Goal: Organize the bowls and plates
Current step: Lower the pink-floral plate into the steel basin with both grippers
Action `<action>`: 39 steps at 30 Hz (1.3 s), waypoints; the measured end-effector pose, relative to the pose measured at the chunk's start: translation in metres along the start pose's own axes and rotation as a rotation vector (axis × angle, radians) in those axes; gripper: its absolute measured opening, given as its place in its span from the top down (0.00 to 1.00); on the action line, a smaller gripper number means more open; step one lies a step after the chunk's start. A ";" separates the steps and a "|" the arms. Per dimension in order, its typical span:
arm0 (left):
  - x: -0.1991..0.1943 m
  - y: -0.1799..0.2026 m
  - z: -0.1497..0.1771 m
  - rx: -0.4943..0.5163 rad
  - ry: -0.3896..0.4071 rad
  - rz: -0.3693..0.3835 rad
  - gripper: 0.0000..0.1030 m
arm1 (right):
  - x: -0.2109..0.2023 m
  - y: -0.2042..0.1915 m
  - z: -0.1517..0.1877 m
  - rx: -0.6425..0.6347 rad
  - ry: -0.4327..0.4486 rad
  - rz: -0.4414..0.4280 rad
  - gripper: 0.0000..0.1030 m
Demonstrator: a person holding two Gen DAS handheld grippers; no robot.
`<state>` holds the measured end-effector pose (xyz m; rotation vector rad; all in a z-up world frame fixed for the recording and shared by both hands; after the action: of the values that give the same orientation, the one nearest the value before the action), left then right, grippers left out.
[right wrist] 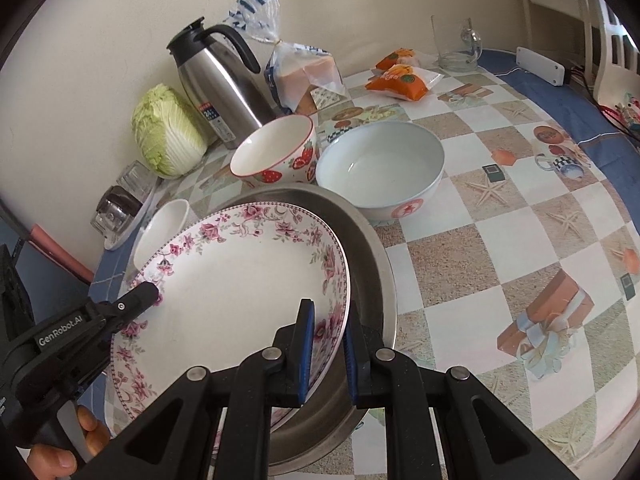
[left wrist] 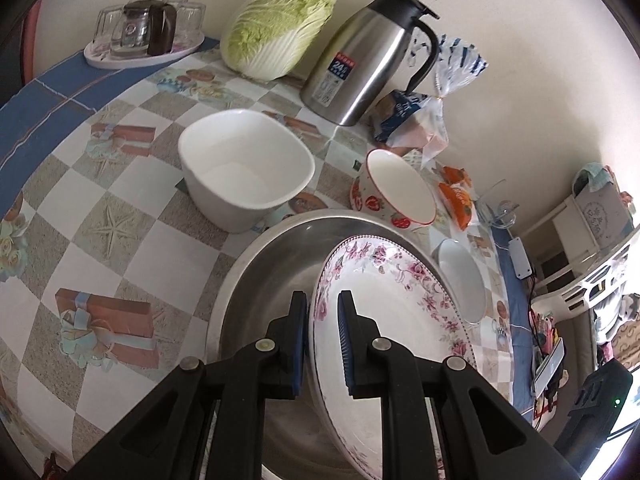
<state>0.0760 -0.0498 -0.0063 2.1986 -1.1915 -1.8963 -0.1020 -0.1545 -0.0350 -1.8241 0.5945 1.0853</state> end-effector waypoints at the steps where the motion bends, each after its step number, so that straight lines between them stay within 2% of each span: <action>1: 0.001 0.000 0.000 -0.002 -0.002 -0.002 0.85 | 0.001 0.000 0.000 -0.001 -0.001 0.002 0.86; 8: 0.013 -0.004 -0.001 -0.022 -0.031 -0.015 0.84 | 0.008 0.001 -0.004 -0.006 -0.010 0.025 0.86; 24: 0.025 -0.018 -0.003 -0.111 -0.082 0.020 0.85 | 0.017 -0.006 -0.012 -0.043 -0.031 0.081 0.86; 39: 0.028 -0.022 -0.001 -0.136 -0.103 -0.026 0.85 | 0.025 -0.007 -0.010 -0.045 -0.071 0.097 0.86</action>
<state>0.0876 -0.0497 -0.0400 2.0820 -1.0167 -2.0569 -0.0802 -0.1591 -0.0518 -1.8024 0.6267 1.2323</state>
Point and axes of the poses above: each gripper's, at about its wrist camera, not at the fingertips, and x roughly the way its jaws point, y to its right, z to its underside, the point moved 3 cm from there along x, roughly the way its jaws point, and after that the axes turned 13 degrees about -y, right-handed, at the moved point
